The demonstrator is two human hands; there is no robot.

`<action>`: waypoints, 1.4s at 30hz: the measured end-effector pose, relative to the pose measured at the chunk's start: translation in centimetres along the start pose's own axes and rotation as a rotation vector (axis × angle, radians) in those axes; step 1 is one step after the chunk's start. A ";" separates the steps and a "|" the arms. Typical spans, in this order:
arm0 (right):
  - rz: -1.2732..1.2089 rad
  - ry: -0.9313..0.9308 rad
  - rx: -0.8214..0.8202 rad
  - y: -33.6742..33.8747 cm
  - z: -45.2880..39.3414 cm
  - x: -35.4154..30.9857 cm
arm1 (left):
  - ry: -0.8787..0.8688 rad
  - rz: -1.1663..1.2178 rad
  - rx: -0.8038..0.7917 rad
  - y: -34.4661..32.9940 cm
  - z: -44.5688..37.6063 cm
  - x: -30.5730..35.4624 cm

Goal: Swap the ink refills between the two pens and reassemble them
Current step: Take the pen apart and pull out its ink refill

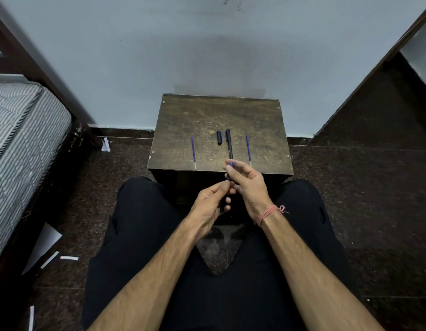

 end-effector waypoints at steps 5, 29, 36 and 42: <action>0.019 0.062 0.054 0.4 -0.1 -0.3 | 0.042 -0.045 -0.003 -0.1 0.2 0.1; -0.176 -0.018 0.251 1.8 -1.4 -1.0 | 0.011 -0.293 0.128 1.5 -0.9 0.1; 0.326 0.267 0.293 -0.4 -3.1 -2.8 | 0.010 -0.279 0.144 1.6 -0.9 0.2; 0.624 0.399 0.403 -2.9 -5.2 -4.8 | -0.005 -0.283 0.155 1.7 -1.0 0.4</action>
Point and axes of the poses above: each hand's wrist, its own z-axis away from the middle knuckle, its own y-axis out of the back of the hand, x = y × z, the point moved 4 cm from there along -z, towards the middle knuckle, and after that the axes turned 14 degrees about x, right-handed, at the moved point
